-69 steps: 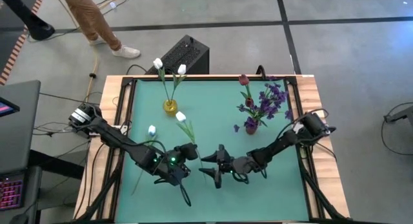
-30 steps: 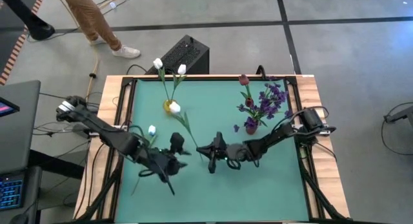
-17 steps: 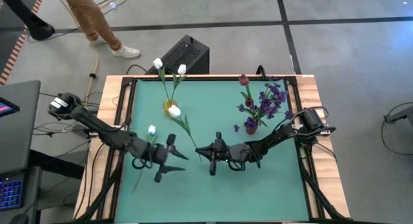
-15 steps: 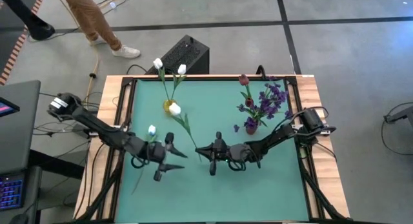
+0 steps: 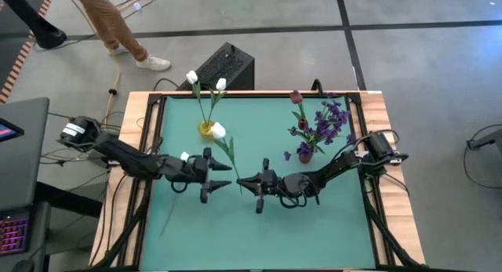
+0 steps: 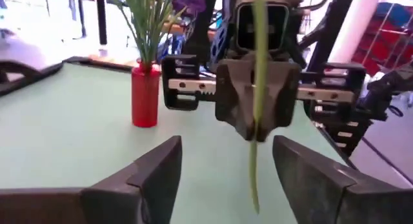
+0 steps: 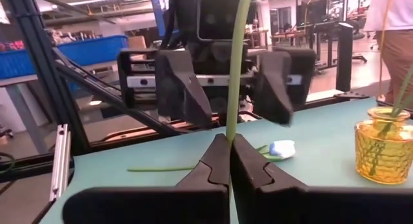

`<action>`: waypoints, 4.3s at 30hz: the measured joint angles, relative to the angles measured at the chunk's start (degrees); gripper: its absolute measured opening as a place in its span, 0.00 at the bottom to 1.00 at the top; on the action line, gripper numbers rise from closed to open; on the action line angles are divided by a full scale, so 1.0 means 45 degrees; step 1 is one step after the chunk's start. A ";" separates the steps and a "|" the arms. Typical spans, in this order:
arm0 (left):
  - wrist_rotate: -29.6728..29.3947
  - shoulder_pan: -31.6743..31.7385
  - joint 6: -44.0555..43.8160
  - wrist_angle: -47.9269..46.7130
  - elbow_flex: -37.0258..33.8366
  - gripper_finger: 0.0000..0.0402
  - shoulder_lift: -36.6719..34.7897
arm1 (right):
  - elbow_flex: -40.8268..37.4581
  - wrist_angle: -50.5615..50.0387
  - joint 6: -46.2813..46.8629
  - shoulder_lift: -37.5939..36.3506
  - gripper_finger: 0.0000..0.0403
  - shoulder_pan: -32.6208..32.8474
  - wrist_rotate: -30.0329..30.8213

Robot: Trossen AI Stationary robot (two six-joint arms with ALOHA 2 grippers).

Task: Sort flowers into vase by color
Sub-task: Put the top white flower into the yellow vase

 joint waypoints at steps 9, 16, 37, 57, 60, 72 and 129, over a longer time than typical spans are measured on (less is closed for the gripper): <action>0.2640 0.0532 0.0917 0.0662 0.1335 0.65 0.1168 | 0.0000 -0.0002 -0.0374 -0.0003 0.06 -0.0005 0.0000; 0.2035 0.0548 0.1603 0.0690 0.1797 0.66 0.1347 | 0.0000 0.0035 -0.0648 -0.0005 0.06 -0.0034 0.0000; 0.2013 0.0548 0.2383 0.0438 0.1805 0.02 0.1316 | 0.0000 0.0117 -0.0934 -0.0001 0.11 -0.0015 -0.0021; -0.2341 0.1363 0.4357 -0.5302 0.1805 0.00 -0.2556 | 0.0000 -0.0384 -0.1235 -0.0010 0.67 0.0102 -0.0016; -0.3271 0.2060 0.4632 -0.6908 0.1805 0.00 -0.3877 | 0.0000 -0.0520 -0.1122 -0.0014 0.68 0.0087 -0.0011; -0.2941 0.5218 0.4925 -0.8993 0.1805 0.00 -0.6981 | -0.0005 -0.0858 -0.0850 -0.0010 0.69 0.0092 -0.0007; -0.1006 0.8834 0.2177 -0.7396 0.0135 0.00 -0.3099 | -0.0005 -0.1083 -0.0860 -0.0010 0.69 0.0317 -0.0031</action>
